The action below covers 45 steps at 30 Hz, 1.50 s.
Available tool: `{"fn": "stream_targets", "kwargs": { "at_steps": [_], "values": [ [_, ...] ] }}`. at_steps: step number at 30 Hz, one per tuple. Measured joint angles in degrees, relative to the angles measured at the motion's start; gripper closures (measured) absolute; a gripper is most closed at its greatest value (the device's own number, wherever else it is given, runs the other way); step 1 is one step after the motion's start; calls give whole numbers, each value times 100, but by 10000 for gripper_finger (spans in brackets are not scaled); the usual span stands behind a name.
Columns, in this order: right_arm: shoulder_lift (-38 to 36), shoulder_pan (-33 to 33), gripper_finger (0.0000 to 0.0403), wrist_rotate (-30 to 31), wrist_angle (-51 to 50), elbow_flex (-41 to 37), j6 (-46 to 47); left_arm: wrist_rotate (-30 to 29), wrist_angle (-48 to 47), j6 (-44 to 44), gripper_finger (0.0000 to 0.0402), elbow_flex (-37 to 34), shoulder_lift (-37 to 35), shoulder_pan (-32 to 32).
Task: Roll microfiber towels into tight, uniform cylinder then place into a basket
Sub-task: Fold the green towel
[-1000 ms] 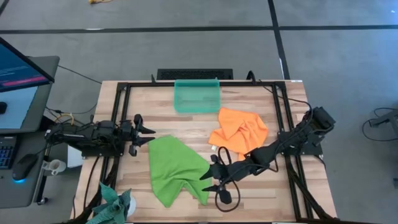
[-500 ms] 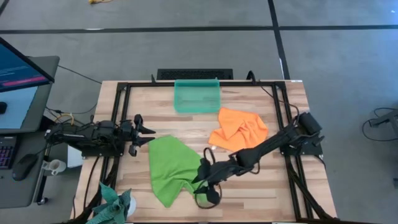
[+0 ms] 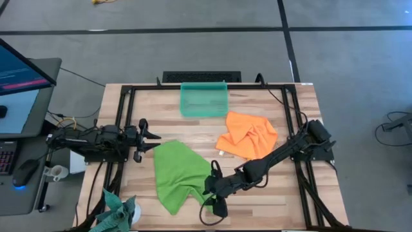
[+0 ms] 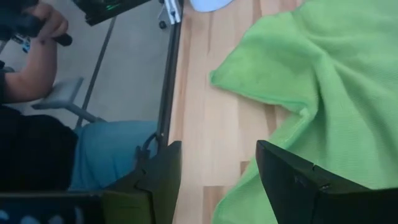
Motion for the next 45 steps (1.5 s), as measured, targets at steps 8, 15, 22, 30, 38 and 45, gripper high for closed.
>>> {"fn": "stream_targets", "kwargs": {
  "at_steps": [8, 15, 22, 30, 38, 45],
  "values": [
    [147, -24, 175, 26, 147, 35, 20, 4, -2, -389, 284, 0, 0, 0],
    [623, -87, 175, -44, -21, 264, 186, 49, -5, -704, 284, 0, 184, -2],
    [750, -88, 175, -90, -174, 343, 614, 39, -12, -814, 284, 0, 520, -2],
    [837, -38, 175, -48, -202, 345, 749, -90, 11, -819, 284, 0, 776, -2],
    [1335, -218, 175, -413, -132, 465, 913, -101, 16, -819, 284, 0, 780, -2],
    [1484, -250, 175, -629, -161, 522, 1096, -114, 31, -768, 284, 0, 776, 0]
  ]
}}
